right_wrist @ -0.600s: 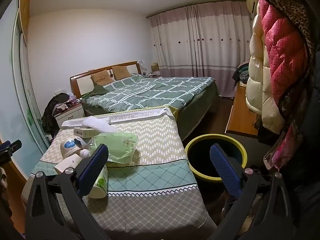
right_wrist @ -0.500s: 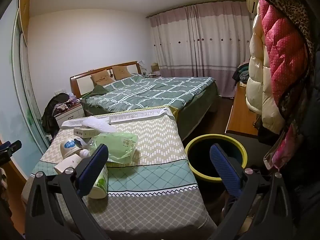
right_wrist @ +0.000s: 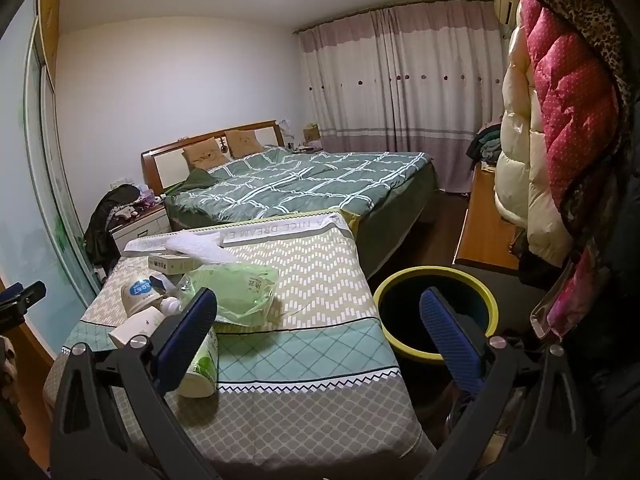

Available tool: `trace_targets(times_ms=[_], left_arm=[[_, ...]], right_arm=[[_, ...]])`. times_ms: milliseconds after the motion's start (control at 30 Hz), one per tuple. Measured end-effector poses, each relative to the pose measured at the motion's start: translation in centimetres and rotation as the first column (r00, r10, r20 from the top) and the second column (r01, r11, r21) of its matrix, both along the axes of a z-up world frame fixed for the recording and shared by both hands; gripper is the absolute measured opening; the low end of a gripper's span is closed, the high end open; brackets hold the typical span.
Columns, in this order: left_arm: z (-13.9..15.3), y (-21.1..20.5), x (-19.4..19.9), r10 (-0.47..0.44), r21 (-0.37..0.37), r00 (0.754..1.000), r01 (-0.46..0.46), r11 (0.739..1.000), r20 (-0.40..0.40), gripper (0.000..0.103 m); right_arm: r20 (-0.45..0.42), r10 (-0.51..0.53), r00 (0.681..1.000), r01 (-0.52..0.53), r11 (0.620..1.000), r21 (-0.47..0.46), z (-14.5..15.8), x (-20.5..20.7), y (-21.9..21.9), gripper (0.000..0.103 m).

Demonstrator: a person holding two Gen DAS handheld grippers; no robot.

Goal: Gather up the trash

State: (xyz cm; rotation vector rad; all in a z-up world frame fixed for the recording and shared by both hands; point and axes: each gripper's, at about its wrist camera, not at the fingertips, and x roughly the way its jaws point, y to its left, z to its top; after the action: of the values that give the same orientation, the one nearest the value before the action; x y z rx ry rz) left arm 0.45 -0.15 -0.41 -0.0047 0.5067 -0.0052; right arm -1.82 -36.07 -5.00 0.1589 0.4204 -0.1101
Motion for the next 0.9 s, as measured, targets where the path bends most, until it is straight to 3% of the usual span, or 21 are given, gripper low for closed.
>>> trace_targets(times_ms=[900], left_arm=[[-0.44,0.49,0.62,0.004,0.010,1.000,-0.004,1.000,-0.009,0.099]], right_arm=[[-0.017,-0.002,1.000,0.002,1.000,0.003,-0.64,0.70,0.10,0.097]])
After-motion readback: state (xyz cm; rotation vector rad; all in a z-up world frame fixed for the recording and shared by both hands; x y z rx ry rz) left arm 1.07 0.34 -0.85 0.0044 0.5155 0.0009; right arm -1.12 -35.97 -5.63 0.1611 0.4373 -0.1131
